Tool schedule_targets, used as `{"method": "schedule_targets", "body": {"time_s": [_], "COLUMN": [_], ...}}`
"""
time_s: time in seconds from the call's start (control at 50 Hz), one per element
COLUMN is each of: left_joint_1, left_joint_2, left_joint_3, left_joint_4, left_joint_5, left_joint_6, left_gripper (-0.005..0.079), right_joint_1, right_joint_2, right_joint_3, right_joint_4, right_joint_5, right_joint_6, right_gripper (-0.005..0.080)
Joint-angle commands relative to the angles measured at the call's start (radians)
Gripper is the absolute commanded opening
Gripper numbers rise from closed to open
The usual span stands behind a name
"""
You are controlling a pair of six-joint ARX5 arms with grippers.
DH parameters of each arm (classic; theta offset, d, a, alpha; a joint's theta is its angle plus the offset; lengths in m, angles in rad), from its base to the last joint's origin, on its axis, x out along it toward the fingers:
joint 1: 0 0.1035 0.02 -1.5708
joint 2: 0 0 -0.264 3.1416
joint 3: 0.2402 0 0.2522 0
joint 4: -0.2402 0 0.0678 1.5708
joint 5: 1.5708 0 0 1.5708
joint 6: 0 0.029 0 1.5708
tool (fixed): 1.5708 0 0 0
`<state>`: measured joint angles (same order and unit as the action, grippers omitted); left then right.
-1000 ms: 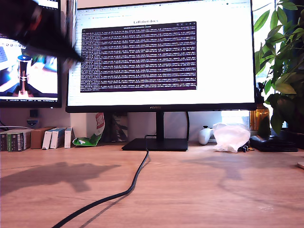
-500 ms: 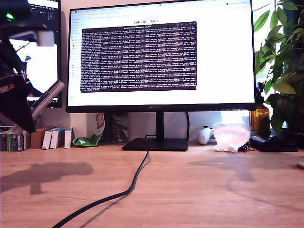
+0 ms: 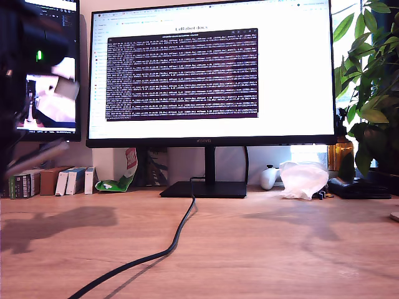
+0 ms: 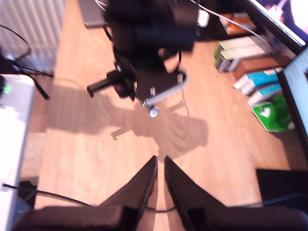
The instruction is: Pick the metallic laser pointer with your right arm, pass it to your left arm, then place it down to the left side of the table
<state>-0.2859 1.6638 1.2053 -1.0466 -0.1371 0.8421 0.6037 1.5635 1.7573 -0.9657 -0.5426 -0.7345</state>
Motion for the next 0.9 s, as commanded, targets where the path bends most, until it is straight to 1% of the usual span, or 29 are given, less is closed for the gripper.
{"method": "schedule_targets", "body": {"time_s": [0.0,0.16,0.38,0.78,0.88], "left_joint_1": [0.006,0.009,0.018,0.018,0.018], "left_joint_2": [0.024,0.068,0.131,0.143,0.143], "left_joint_3": [0.034,0.04,0.04,0.04,0.04], "left_joint_4": [-0.016,-0.046,-0.1,-0.151,-0.169], "left_joint_5": [-0.022,-0.044,-0.08,-0.077,-0.08], "left_joint_6": [0.006,0.023,0.029,0.049,0.052], "left_gripper": [-0.0022,-0.0022,-0.0023,-0.0024,-0.0024], "right_joint_1": [0.003,0.003,0.003,0.003,0.003], "right_joint_2": [0.011,0.011,0.011,0.011,0.011], "right_joint_3": [-0.012,-0.012,-0.012,-0.012,-0.012], "right_joint_4": [0.002,0.002,0.001,-0.002,-0.004], "right_joint_5": [-0.009,-0.014,-0.055,-0.062,-0.088], "right_joint_6": [-0.003,-0.003,-0.007,-0.007,-0.007], "right_gripper": [-0.0011,-0.001,-0.001,-0.001,-0.001]}}
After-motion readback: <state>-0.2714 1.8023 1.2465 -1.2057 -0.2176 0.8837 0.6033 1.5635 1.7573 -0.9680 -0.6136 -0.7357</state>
